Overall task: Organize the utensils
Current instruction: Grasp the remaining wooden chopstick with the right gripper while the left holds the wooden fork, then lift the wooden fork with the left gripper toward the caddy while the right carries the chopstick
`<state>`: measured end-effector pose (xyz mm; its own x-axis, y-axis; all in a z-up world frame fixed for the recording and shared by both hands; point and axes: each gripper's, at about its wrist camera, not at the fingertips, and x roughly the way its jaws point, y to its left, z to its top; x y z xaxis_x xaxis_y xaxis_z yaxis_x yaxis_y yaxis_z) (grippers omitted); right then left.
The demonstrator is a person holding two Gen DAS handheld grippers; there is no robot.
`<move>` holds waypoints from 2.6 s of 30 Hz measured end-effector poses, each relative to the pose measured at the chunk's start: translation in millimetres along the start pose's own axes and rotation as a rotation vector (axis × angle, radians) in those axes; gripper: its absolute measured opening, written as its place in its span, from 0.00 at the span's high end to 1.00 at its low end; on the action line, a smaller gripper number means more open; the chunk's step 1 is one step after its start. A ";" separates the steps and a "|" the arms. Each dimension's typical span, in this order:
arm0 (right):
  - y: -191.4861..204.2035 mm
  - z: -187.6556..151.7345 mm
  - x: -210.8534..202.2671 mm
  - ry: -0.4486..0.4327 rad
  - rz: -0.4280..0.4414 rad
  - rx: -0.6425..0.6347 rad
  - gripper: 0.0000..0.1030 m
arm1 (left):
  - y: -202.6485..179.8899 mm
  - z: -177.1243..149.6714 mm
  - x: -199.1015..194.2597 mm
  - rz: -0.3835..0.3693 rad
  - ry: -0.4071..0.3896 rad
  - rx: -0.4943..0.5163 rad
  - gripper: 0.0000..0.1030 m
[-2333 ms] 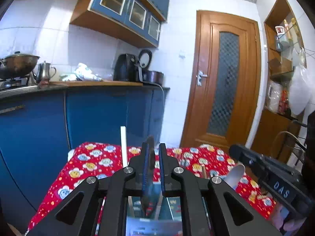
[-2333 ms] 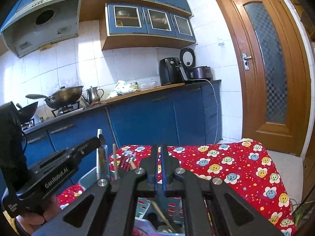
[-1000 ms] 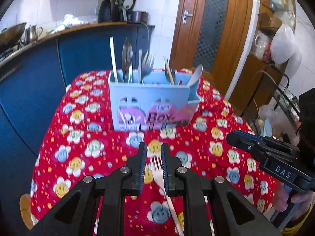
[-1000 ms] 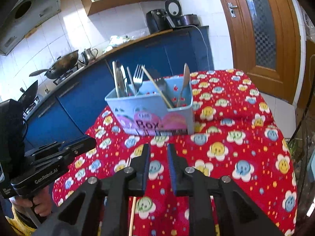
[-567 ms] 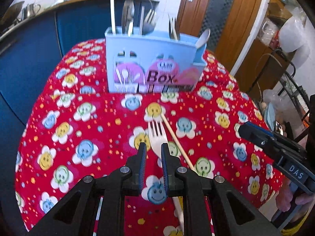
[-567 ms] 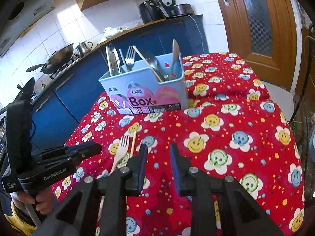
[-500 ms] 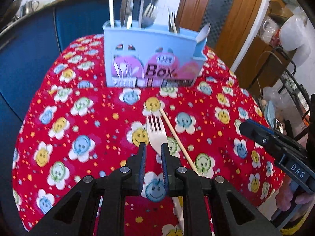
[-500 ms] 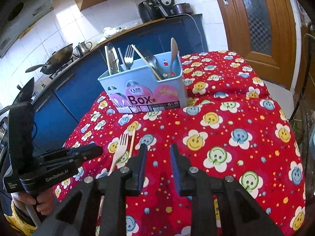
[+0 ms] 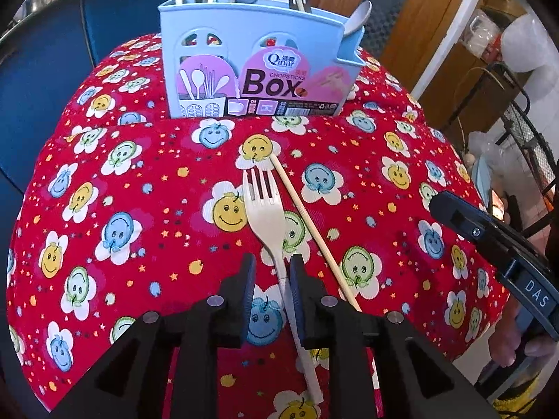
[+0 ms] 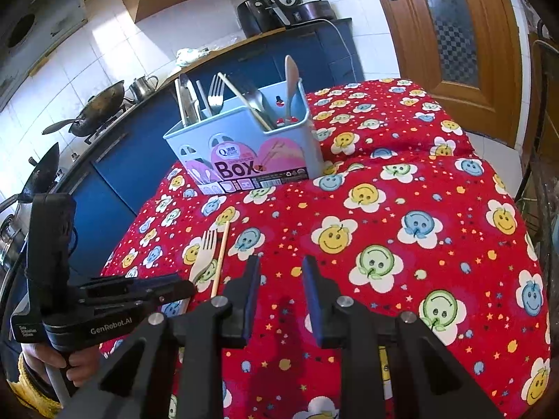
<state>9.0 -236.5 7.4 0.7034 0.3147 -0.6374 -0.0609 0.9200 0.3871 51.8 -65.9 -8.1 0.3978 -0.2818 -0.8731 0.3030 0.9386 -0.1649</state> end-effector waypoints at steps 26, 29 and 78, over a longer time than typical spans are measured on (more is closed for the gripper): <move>15.4 4.0 3.0 0.047 -0.026 -0.049 0.72 | 28.3 -0.9 -25.4 -0.017 -0.156 -0.074 0.95; 25.6 6.0 6.5 0.065 -0.039 -0.084 0.72 | 36.5 -0.3 -34.6 0.008 -0.198 -0.081 0.95; 96.1 28.2 118.7 0.540 -0.062 -0.258 0.91 | 71.4 2.6 -65.8 0.008 -0.450 -0.124 0.95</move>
<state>106.6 -117.3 -12.3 0.2557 0.2705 -0.9281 -0.2486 0.9462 0.2073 49.5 19.1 38.8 0.7444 -0.3072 -0.5929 0.2038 0.9501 -0.2363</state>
